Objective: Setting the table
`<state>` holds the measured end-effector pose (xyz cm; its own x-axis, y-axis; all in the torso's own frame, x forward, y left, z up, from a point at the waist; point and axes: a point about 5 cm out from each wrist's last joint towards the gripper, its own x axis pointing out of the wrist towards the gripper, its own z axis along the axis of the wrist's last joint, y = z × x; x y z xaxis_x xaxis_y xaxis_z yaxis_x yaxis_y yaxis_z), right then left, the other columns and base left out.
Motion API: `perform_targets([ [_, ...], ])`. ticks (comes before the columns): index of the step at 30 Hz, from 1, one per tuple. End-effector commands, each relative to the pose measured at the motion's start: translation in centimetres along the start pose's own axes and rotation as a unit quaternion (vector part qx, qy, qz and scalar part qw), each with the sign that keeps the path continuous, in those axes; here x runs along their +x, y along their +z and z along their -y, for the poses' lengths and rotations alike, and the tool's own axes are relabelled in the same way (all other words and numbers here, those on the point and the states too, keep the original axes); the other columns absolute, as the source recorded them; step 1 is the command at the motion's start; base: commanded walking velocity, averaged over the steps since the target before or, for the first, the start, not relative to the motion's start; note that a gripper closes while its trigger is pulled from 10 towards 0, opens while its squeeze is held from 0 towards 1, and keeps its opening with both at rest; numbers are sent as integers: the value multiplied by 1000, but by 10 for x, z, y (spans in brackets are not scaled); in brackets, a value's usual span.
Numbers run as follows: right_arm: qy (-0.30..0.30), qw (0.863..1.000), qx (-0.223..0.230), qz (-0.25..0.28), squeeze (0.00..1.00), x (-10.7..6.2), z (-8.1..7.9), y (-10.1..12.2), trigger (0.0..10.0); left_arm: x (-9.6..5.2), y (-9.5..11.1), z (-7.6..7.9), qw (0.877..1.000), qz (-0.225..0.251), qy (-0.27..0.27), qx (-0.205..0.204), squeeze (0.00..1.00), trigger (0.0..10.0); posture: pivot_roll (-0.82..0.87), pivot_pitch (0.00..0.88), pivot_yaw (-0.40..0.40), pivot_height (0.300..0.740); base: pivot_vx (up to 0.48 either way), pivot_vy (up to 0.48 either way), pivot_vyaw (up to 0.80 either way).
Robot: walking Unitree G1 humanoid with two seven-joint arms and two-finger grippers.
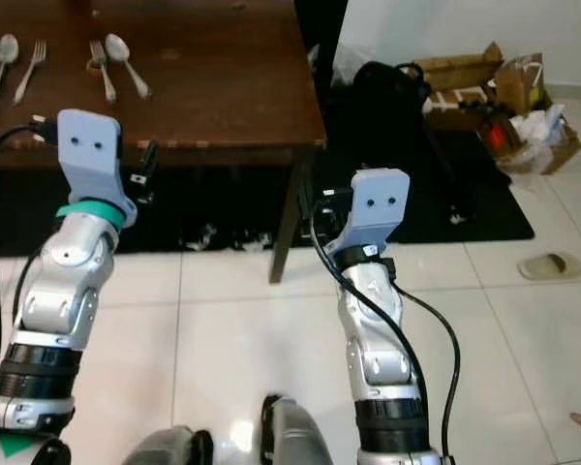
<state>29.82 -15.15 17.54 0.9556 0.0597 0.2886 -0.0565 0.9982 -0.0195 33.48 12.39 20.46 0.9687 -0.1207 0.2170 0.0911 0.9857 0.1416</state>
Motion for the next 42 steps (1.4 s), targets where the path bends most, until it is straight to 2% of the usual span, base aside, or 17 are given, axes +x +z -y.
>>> perform_targets([
  [1,1,1000,2,-2,0,0,-2,-1,10000,-1,-7,-5,1000,-12,6,5,0,10000,-1,60,18,740,454,0,0],
  [29,9,1000,-4,1,0,3,-3,-1,10000,1,-7,-6,1000,-11,13,6,0,10000,2,44,15,740,425,0,0],
  [42,6,1000,-3,1,0,3,-3,-2,10000,2,-7,-1,1000,-13,1,9,0,10000,3,45,21,740,46,0,0],
])
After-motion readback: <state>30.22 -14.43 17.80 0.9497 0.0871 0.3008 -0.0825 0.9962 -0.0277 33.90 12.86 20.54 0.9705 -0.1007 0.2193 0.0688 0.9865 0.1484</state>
